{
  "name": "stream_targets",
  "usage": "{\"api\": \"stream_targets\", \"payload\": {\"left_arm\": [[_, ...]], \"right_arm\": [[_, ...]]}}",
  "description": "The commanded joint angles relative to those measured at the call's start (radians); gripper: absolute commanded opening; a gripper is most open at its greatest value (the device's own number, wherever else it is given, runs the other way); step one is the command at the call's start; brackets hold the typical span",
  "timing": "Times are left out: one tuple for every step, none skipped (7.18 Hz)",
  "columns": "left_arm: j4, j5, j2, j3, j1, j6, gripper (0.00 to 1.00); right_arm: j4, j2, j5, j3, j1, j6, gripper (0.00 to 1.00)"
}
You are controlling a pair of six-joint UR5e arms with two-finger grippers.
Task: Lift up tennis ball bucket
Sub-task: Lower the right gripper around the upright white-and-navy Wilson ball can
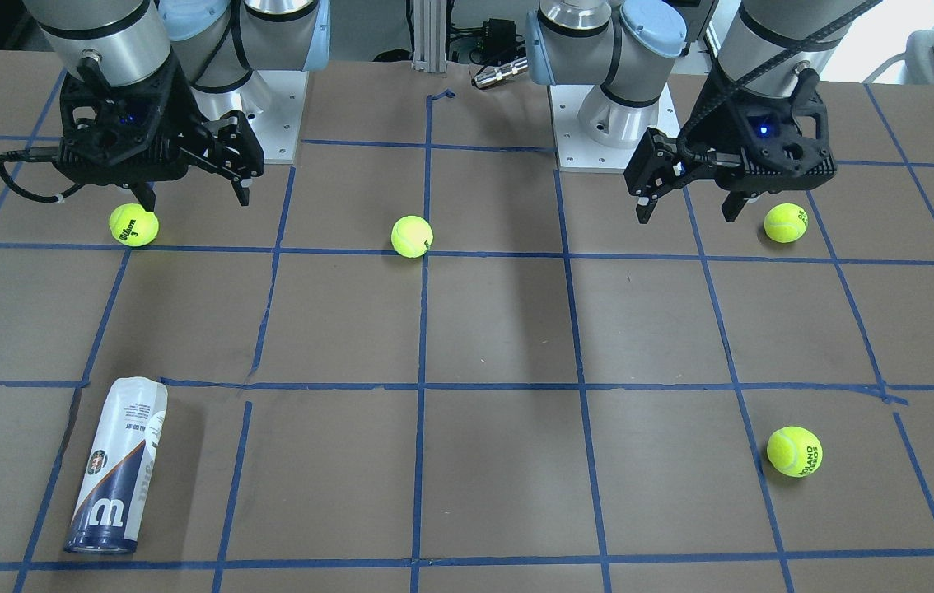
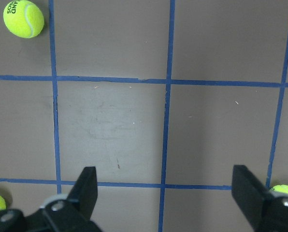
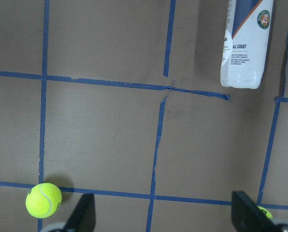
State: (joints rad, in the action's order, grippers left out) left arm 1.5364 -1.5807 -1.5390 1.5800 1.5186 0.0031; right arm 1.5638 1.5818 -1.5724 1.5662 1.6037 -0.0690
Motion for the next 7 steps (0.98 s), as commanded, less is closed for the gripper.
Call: {"api": "stream_targets", "payload": {"left_arm": [[0.001, -0.002, 0.0, 0.0, 0.0, 0.0, 1.0], [0.001, -0.007, 0.0, 0.0, -0.002, 0.0, 1.0], [0.001, -0.009, 0.0, 0.001, 0.0, 0.0, 1.0], [0.001, -0.009, 0.0, 0.003, 0.0, 0.0, 1.0], [0.001, -0.009, 0.0, 0.003, 0.0, 0.0, 1.0], [0.001, -0.007, 0.0, 0.005, 0.0, 0.0, 1.0], [0.001, -0.01, 0.0, 0.005, 0.0, 0.0, 1.0]], "right_arm": [[0.002, -0.003, 0.0, 0.0, 0.001, 0.003, 1.0], [0.001, 0.0, 0.0, 0.0, 0.001, 0.002, 1.0], [0.001, -0.002, 0.0, 0.0, 0.001, 0.001, 1.0], [-0.01, -0.003, -0.001, -0.001, -0.001, -0.011, 1.0], [-0.016, -0.005, -0.027, -0.011, -0.019, -0.015, 1.0], [-0.033, -0.008, -0.038, -0.015, -0.045, -0.014, 1.0], [-0.025, -0.02, -0.029, -0.017, -0.063, 0.0, 1.0]]}}
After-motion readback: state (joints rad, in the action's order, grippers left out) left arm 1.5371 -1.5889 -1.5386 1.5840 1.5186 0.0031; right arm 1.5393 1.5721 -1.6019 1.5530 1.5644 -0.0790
